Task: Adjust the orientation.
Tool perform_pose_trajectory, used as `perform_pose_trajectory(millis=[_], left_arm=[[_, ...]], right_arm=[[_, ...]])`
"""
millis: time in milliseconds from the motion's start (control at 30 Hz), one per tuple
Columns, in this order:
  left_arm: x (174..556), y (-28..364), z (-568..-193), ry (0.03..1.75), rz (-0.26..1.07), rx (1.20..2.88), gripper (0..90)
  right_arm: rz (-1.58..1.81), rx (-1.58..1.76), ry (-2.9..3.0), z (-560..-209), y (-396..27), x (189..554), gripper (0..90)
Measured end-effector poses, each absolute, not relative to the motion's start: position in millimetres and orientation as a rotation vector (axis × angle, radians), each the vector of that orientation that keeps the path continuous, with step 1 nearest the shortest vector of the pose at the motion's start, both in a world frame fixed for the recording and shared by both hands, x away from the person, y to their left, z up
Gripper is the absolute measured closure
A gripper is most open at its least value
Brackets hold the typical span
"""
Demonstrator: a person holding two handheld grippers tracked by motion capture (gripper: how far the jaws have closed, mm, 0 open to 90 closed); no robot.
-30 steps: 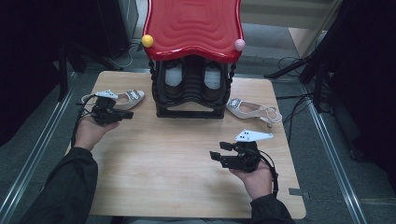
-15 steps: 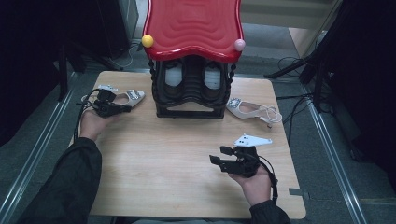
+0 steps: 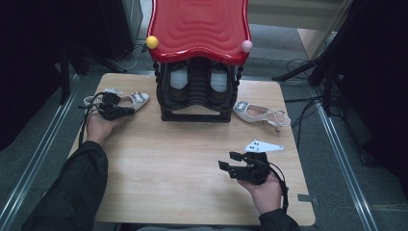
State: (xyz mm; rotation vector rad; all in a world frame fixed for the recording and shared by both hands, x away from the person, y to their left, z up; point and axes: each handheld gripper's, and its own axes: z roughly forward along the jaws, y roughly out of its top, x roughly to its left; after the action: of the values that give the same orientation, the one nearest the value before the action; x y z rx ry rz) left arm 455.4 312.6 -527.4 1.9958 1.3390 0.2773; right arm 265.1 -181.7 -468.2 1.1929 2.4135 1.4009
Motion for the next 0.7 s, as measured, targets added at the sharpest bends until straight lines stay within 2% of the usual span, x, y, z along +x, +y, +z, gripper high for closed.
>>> perform_pose_trajectory(millis=[200,433,700], left_arm=[[463.0,305.6,-527.8,1.369,0.325,1.998,90.0],[462.7,302.8,-524.7,1.390,0.268,1.972,90.0],[445.5,315.7,-496.9,1.330,0.225,1.953,90.0]], right_arm=[[1.398,1.199,2.418,-469.2,-181.5,266.1,41.4],[1.397,1.200,2.422,-469.8,-180.4,267.0,41.3],[1.395,1.190,2.428,-467.9,-179.9,267.5,41.3]])
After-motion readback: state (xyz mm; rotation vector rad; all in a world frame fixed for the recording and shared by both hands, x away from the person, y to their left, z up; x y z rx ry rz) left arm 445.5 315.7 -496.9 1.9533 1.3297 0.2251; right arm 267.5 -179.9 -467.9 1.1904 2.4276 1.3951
